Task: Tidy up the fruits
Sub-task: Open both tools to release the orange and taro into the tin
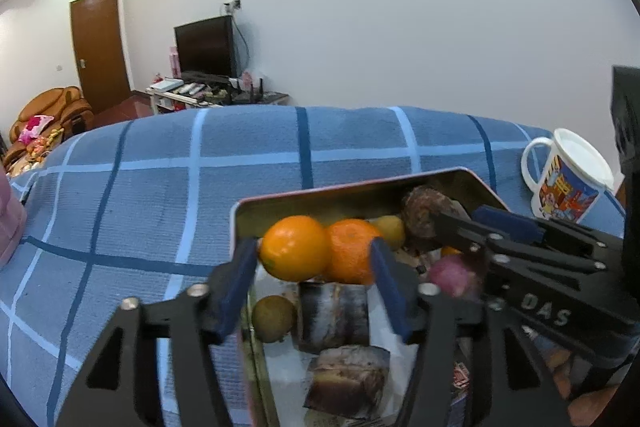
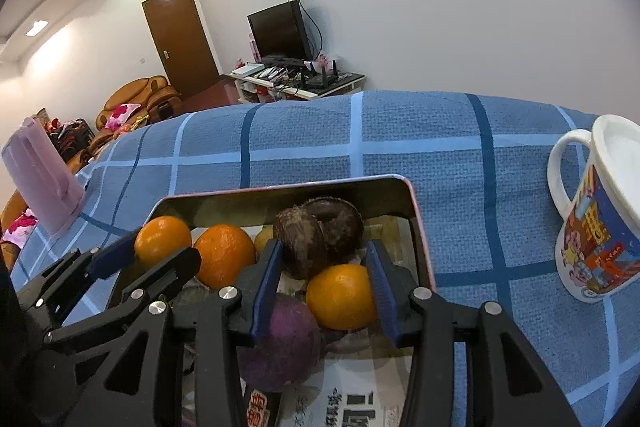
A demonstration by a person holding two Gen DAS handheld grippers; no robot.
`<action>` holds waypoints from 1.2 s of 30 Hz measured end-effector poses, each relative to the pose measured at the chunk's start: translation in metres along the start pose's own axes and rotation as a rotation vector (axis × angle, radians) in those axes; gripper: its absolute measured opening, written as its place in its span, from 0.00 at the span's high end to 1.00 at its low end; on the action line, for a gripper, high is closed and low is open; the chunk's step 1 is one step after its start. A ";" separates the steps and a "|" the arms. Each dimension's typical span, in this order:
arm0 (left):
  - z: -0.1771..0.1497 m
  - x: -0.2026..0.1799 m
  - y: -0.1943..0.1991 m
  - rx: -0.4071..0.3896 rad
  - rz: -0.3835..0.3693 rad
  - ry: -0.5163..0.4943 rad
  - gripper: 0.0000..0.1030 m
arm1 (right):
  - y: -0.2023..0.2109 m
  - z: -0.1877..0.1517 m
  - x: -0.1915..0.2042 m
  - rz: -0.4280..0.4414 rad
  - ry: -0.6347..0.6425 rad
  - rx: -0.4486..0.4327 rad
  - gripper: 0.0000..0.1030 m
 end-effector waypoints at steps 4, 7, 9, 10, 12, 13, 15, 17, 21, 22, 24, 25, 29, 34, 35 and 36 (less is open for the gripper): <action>-0.001 0.000 0.002 -0.008 -0.009 -0.005 0.28 | 0.007 -0.002 -0.003 0.004 -0.013 -0.022 0.54; -0.001 0.002 0.003 -0.014 -0.007 0.007 0.22 | 0.010 -0.003 -0.004 0.013 -0.030 -0.035 0.54; -0.001 0.006 0.003 -0.013 0.002 0.030 0.12 | 0.012 -0.004 -0.006 0.032 -0.052 -0.048 0.54; 0.000 0.009 0.002 -0.012 0.007 0.051 0.05 | 0.015 -0.004 -0.008 0.046 -0.070 -0.058 0.54; 0.000 0.014 0.004 -0.022 -0.009 0.086 0.01 | 0.019 -0.004 -0.013 0.078 -0.109 -0.079 0.53; 0.000 0.015 0.005 -0.026 -0.016 0.095 0.00 | 0.022 -0.004 -0.015 0.087 -0.126 -0.094 0.51; 0.001 0.013 0.008 -0.035 -0.027 0.091 0.00 | 0.030 -0.002 -0.014 0.067 -0.130 -0.138 0.42; 0.000 0.008 0.009 -0.046 -0.016 0.058 0.00 | 0.038 -0.003 -0.012 0.068 -0.133 -0.187 0.27; -0.001 -0.001 0.014 -0.073 -0.002 0.013 0.00 | 0.055 -0.006 0.001 -0.011 -0.074 -0.314 0.21; 0.000 -0.001 0.015 -0.082 0.000 0.017 0.00 | 0.056 -0.006 0.005 -0.037 -0.054 -0.335 0.21; 0.000 0.000 0.018 -0.105 0.019 0.030 0.00 | 0.060 -0.009 0.014 -0.103 -0.002 -0.392 0.20; 0.000 0.001 0.018 -0.113 0.031 0.034 0.00 | 0.060 -0.011 0.019 -0.142 0.023 -0.415 0.20; -0.001 0.003 0.021 -0.130 0.065 0.041 0.00 | 0.061 -0.013 0.031 -0.222 0.078 -0.437 0.19; -0.004 0.007 0.031 -0.168 0.069 0.045 0.00 | 0.067 -0.015 0.037 -0.228 0.103 -0.458 0.19; -0.006 0.007 0.033 -0.174 0.067 0.044 0.00 | 0.068 -0.017 0.038 -0.230 0.105 -0.457 0.19; -0.007 0.008 0.035 -0.179 0.064 0.041 0.00 | 0.069 -0.018 0.041 -0.233 0.107 -0.459 0.19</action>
Point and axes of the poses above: each gripper's, at about its wrist camera, not at the fingertips, and y roughly against the way its jaws point, x to its left, z to its top, the point moved 1 cm from there along -y, roughly the way its jaws point, and after that the axes turned 14 degrees about z, right-handed, at the moved point
